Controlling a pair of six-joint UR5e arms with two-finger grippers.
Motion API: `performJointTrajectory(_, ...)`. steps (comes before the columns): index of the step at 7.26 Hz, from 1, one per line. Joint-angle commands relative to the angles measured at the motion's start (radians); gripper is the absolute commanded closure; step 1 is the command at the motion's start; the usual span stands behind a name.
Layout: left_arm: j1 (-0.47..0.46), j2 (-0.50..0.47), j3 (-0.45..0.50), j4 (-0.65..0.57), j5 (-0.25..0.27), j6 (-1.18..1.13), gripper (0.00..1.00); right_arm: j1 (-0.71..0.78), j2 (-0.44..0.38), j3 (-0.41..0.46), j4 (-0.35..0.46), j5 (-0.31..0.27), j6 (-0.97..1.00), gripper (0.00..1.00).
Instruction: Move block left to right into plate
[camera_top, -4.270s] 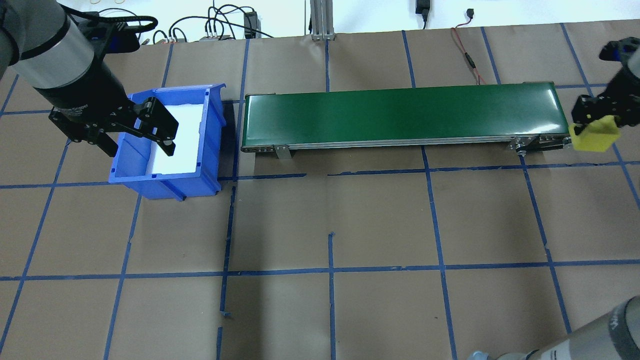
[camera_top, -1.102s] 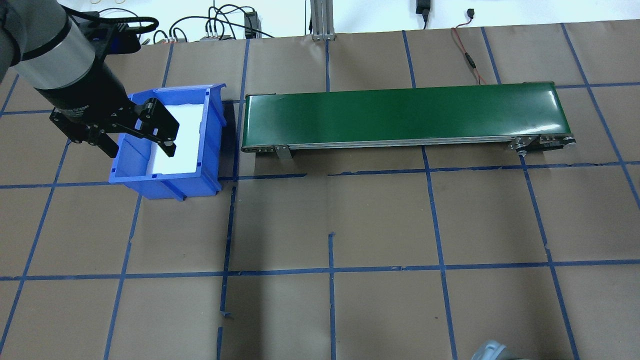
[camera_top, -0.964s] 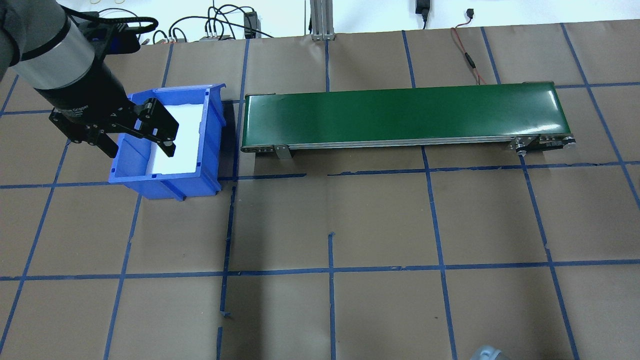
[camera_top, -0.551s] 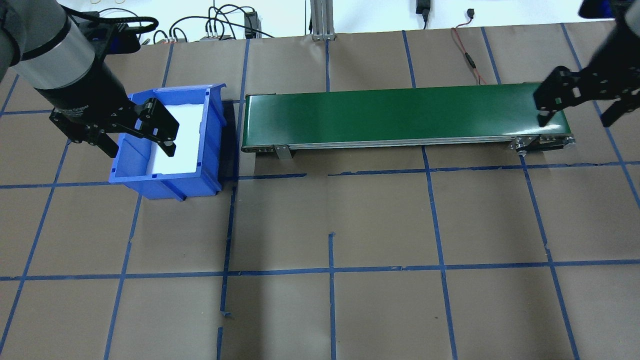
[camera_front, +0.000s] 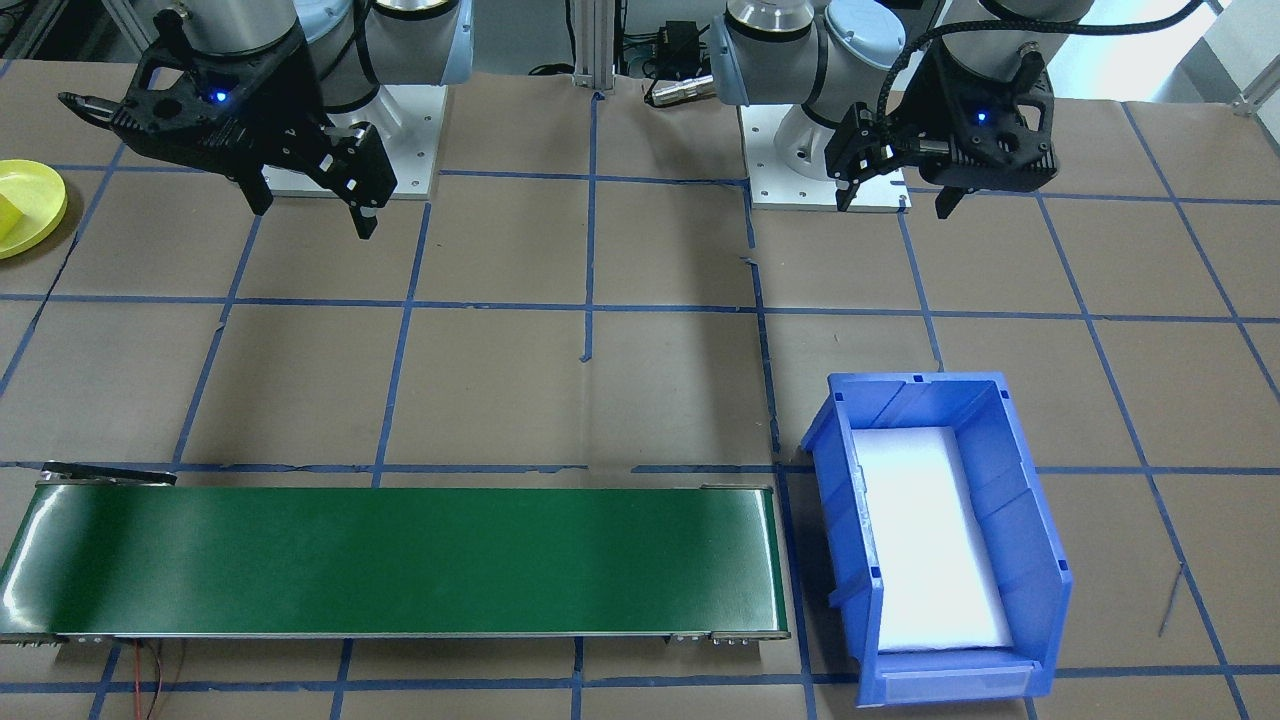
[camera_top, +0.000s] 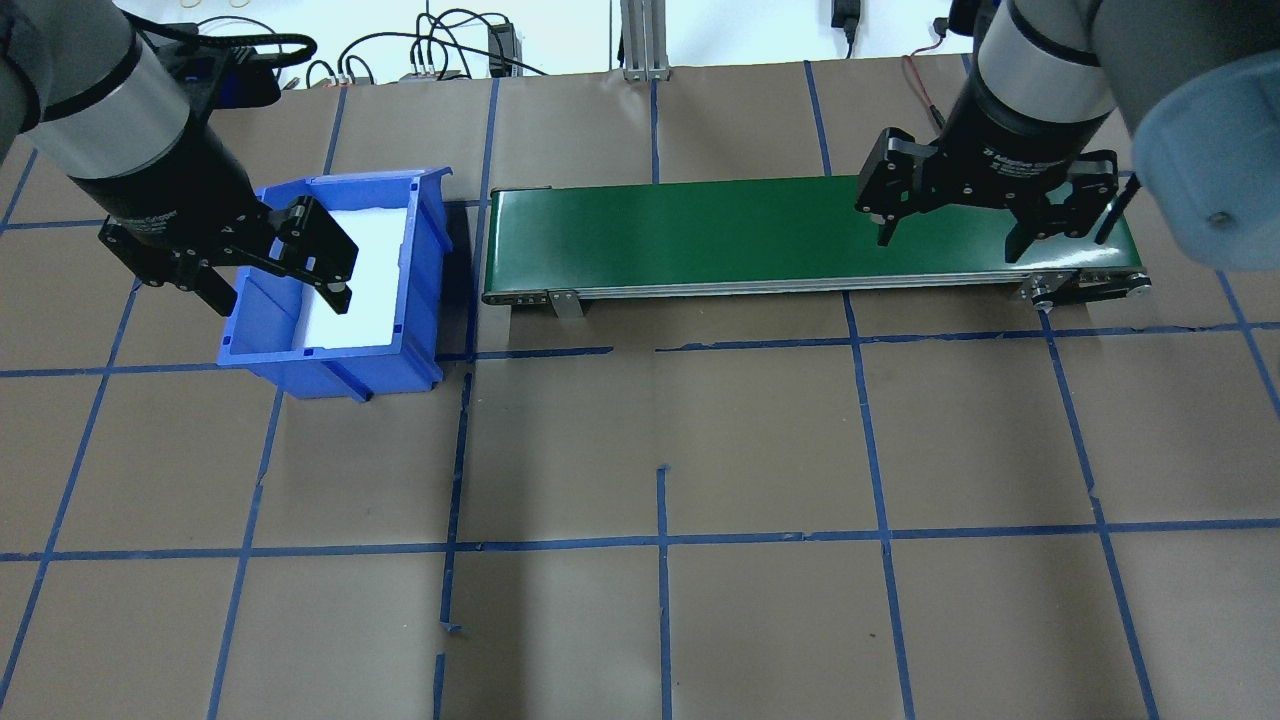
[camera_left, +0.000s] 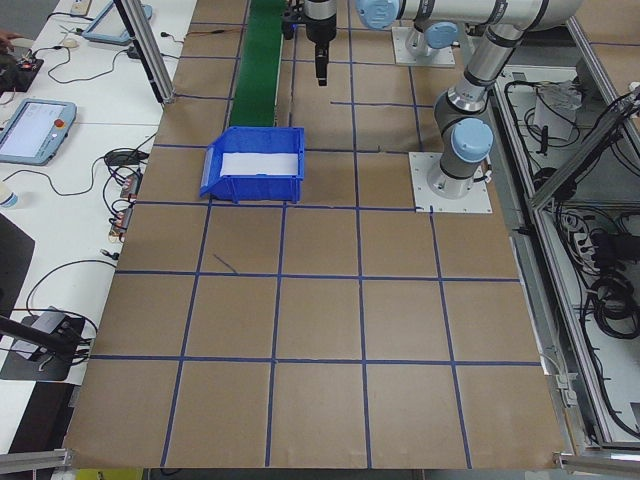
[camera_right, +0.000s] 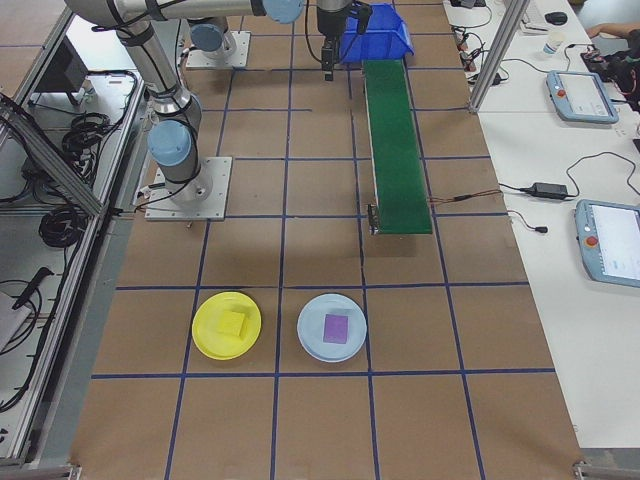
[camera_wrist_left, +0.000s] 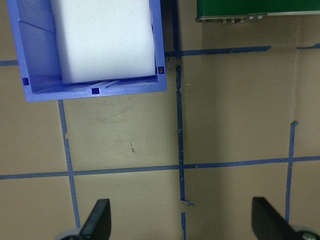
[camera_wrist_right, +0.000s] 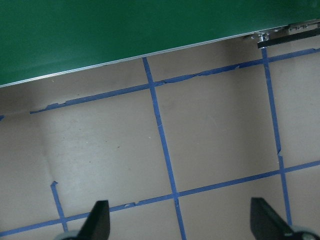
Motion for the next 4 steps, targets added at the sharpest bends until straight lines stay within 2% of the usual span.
performJointTrajectory(1,0.000,0.002,0.000,-0.002,0.001,0.001,0.00,-0.002,0.046,-0.025,-0.063,0.002,-0.119,0.00)
performJointTrajectory(4,-0.009,0.011,-0.002,-0.002,0.001,-0.021,0.00,-0.010,0.066,-0.065,-0.002,0.000,-0.160,0.00)
